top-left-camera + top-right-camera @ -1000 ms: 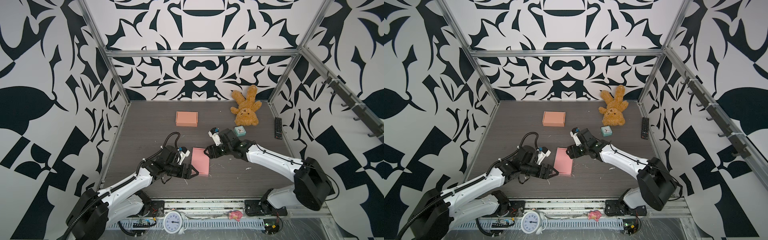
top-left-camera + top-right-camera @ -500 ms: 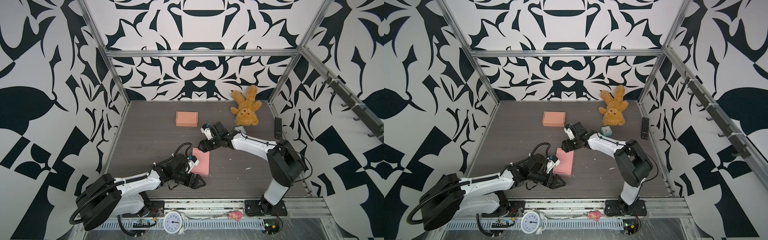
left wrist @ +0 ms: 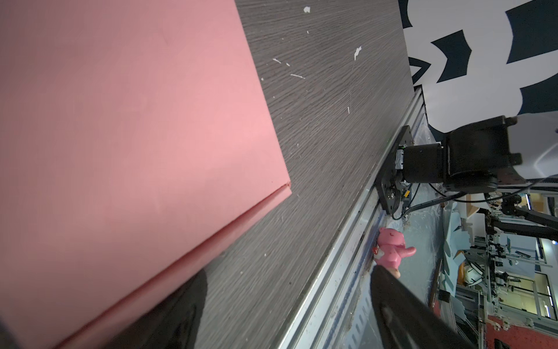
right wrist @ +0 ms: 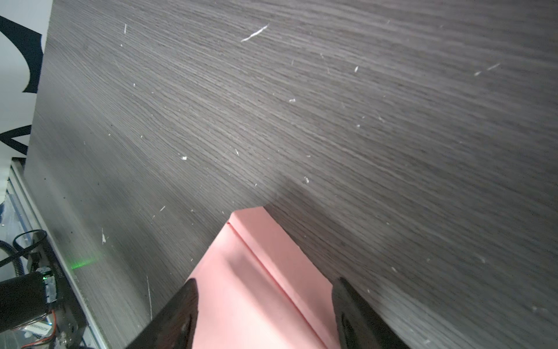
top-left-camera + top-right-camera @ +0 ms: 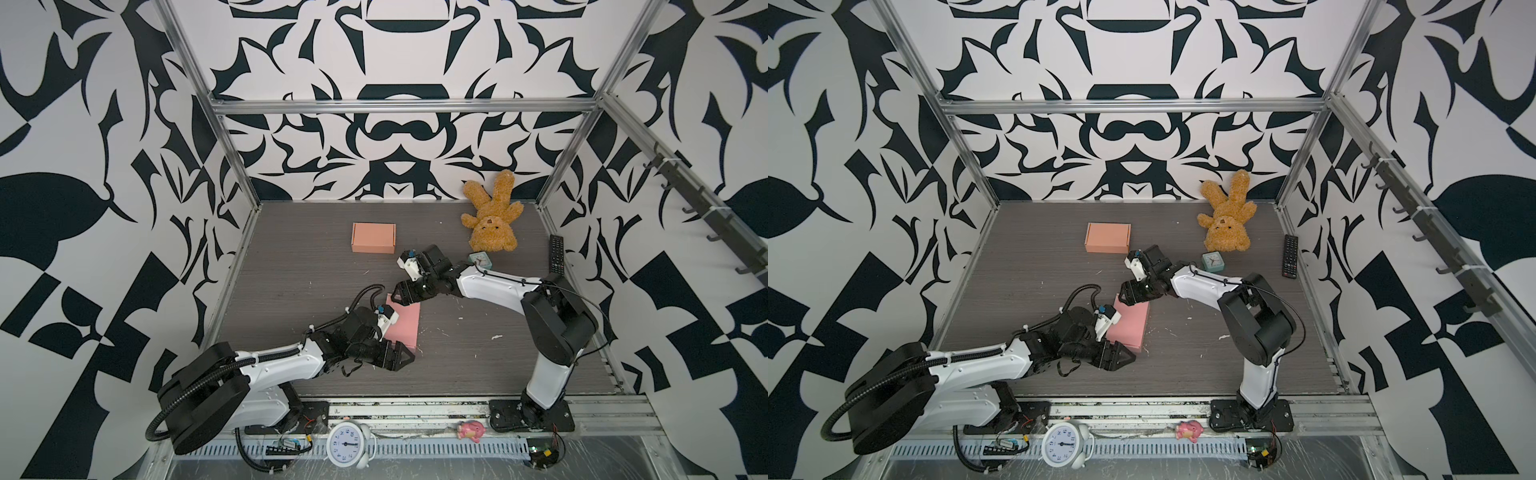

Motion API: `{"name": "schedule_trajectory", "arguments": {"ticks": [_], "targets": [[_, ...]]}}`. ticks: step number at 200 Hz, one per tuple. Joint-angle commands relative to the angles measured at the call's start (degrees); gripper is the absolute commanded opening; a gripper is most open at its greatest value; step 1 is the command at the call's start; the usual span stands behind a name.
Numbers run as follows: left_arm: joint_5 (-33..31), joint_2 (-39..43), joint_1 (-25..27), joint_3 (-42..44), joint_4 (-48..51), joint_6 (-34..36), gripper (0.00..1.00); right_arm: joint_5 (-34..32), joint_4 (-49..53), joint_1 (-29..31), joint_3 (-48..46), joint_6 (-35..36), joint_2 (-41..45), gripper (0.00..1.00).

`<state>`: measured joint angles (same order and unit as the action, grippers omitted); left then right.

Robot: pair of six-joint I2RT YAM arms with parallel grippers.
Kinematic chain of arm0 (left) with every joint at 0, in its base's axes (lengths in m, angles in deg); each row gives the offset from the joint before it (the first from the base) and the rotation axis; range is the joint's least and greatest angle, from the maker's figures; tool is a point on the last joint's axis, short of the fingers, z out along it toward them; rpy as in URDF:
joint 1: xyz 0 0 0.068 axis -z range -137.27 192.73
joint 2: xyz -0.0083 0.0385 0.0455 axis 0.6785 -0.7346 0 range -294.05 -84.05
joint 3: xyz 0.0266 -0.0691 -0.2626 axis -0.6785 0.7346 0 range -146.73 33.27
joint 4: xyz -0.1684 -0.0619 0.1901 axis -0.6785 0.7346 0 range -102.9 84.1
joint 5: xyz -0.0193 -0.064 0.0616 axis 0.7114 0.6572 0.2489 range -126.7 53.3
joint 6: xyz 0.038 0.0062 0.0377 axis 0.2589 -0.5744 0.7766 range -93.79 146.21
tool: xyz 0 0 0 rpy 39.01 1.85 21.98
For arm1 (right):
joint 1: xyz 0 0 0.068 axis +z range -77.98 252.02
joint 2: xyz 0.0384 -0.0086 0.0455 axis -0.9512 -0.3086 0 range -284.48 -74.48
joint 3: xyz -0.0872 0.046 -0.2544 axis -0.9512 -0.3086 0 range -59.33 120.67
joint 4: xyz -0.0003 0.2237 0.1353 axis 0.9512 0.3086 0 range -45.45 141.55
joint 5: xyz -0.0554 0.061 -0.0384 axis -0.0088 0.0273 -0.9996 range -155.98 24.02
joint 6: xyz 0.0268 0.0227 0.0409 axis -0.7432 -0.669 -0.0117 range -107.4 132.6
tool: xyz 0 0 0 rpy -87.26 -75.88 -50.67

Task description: Fold the paper box

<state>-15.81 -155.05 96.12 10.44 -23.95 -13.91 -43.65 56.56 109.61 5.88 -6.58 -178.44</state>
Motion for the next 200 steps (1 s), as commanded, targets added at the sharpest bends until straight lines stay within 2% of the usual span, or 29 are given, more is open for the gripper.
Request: {"name": "schedule_trajectory", "arguments": {"ticks": [1,86,200], "targets": [[-2.9,0.3,0.1,0.5,-1.5,-0.1,0.87,2.3,-0.6,0.0,-0.9,-0.6,0.8,0.71],[-3.4,1.7,-3.9,-0.2,0.5,1.7,0.88,2.3,-1.4,0.0,-5.2,-1.3,4.6,0.65],[-0.9,1.0,-11.8,-4.6,4.5,6.7,0.87,-0.5,-6.0,-0.2,-16.2,-5.1,13.3,0.65]]}}
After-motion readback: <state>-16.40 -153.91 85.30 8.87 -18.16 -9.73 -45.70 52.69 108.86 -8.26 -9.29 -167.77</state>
